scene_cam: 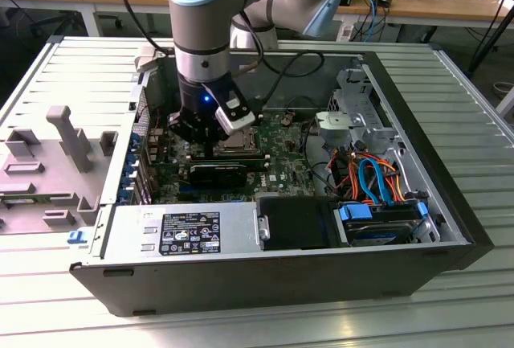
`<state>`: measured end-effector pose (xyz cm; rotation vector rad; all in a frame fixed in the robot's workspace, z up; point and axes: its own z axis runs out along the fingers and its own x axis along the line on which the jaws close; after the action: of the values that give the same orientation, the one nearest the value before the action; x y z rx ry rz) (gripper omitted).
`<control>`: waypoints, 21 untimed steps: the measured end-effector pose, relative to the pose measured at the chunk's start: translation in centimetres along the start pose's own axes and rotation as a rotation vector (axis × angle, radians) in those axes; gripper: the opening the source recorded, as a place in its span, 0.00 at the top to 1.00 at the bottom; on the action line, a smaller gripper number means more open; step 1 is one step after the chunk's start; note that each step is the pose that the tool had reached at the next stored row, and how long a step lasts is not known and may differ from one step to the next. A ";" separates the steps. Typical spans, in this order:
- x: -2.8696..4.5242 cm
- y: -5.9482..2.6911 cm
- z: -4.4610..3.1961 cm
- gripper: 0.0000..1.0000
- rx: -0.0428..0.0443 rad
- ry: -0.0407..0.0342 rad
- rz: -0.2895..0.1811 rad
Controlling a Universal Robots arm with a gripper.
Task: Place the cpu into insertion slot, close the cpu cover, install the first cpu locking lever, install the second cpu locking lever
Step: 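Install the second cpu locking lever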
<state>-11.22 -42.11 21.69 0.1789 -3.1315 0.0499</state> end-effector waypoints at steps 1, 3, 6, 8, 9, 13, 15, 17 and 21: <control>0.01 0.02 0.15 0.89 -0.0001 -0.0001 -0.001; 0.00 0.09 0.48 0.89 -0.0013 -0.0003 -0.002; 0.01 0.13 0.63 0.89 -0.0098 -0.0014 -0.004; 0.00 0.16 0.80 0.89 -0.0190 -0.0025 -0.006; 0.00 0.17 0.84 0.89 -0.0212 -0.0027 -0.007; 0.00 0.26 0.85 0.89 -0.0234 -0.0033 -0.013; -0.01 0.36 0.83 0.89 -0.0233 -0.0035 -0.017; -0.01 0.42 0.76 0.89 -0.0232 -0.0040 -0.022; -0.02 0.49 0.67 0.89 -0.0250 -0.0045 -0.029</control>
<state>-11.26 -41.64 21.00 0.2240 -3.1316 0.0103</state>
